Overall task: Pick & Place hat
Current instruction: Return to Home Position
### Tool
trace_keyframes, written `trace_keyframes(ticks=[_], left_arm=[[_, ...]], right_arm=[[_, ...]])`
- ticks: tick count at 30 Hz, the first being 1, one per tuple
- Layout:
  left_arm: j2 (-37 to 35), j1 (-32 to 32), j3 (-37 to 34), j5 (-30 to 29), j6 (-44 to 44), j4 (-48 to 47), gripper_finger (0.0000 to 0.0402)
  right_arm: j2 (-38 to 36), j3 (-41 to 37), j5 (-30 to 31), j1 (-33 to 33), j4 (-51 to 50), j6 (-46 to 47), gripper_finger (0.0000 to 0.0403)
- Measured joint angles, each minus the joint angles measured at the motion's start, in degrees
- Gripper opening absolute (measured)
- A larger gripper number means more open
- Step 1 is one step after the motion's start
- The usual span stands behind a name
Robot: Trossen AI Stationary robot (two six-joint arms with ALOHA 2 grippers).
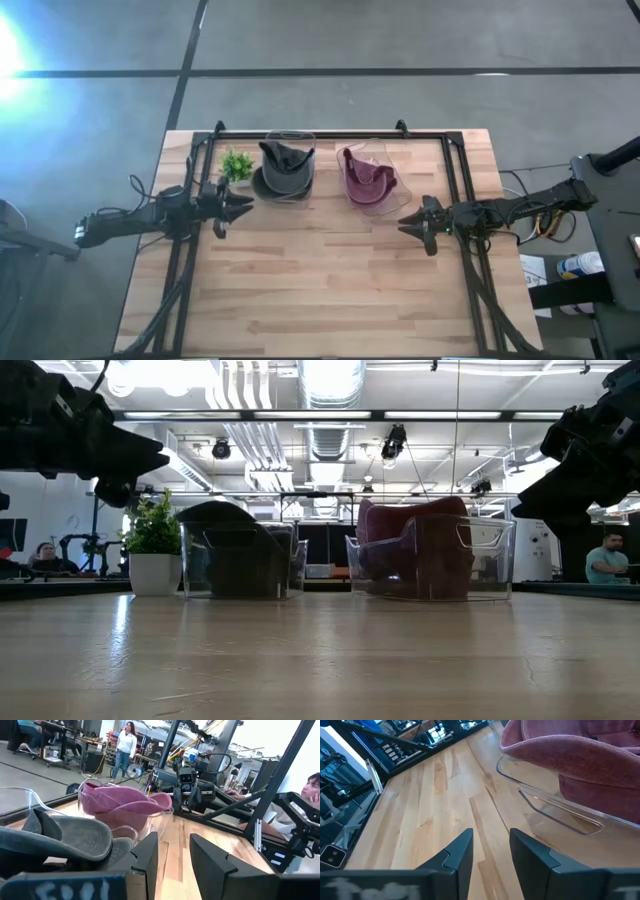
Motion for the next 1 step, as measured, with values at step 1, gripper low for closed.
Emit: trace_keyframes(ticks=[1], left_arm=[[0.00, 0.00, 0.00, 0.00, -0.02, -0.02, 0.0106]], right_arm=[[0.02, 0.00, 0.00, 0.00, 0.02, 0.00, 0.0125]])
